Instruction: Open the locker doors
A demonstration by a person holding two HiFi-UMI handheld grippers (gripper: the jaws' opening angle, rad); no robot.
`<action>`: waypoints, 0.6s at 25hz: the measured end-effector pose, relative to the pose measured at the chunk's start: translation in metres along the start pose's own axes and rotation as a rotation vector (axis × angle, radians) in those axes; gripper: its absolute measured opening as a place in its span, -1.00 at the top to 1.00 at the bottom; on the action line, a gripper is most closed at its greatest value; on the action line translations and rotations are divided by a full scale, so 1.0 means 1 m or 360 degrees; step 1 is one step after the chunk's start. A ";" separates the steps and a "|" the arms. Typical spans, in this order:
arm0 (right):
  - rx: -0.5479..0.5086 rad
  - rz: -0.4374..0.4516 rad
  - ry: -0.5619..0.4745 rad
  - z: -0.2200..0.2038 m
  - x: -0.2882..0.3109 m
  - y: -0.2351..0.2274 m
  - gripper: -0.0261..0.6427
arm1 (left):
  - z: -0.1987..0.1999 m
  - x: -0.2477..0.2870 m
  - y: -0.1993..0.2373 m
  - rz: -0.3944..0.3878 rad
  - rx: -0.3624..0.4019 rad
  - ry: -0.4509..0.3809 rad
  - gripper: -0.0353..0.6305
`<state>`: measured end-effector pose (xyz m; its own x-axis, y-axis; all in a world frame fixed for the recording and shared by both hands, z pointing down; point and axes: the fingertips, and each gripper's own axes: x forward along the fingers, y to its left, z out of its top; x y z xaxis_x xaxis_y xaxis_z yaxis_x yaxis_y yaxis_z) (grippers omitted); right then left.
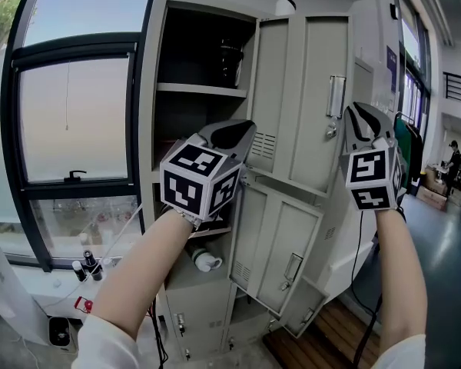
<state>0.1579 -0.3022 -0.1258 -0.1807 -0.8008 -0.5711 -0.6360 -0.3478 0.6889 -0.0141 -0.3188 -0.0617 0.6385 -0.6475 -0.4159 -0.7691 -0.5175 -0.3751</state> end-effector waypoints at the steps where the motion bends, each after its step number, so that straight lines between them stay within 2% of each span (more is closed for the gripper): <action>1: -0.0007 -0.0007 -0.0011 0.001 -0.003 0.003 0.77 | 0.000 -0.003 -0.003 -0.0002 0.0040 -0.0007 0.85; 4: 0.0021 -0.0011 -0.0079 0.007 -0.019 0.015 0.75 | -0.007 -0.013 -0.014 -0.0019 0.0154 -0.0001 0.85; 6: 0.0031 -0.0025 -0.0143 0.015 -0.034 0.023 0.75 | -0.011 -0.021 -0.021 -0.0050 0.0178 -0.0003 0.85; 10: 0.0091 -0.0032 -0.0277 0.027 -0.065 0.046 0.75 | -0.021 -0.039 -0.027 -0.0079 0.0118 -0.0051 0.85; 14: 0.0175 0.0010 -0.0312 0.011 -0.097 0.083 0.76 | -0.044 -0.061 -0.030 -0.0045 0.0084 -0.0061 0.85; 15: 0.0196 0.0010 -0.0308 0.006 -0.104 0.091 0.90 | -0.050 -0.066 -0.032 -0.0035 0.0078 -0.0064 0.85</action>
<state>0.1145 -0.2481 -0.0062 -0.3177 -0.6902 -0.6502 -0.7192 -0.2715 0.6396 -0.0331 -0.2882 0.0192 0.6567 -0.6127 -0.4396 -0.7531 -0.5028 -0.4243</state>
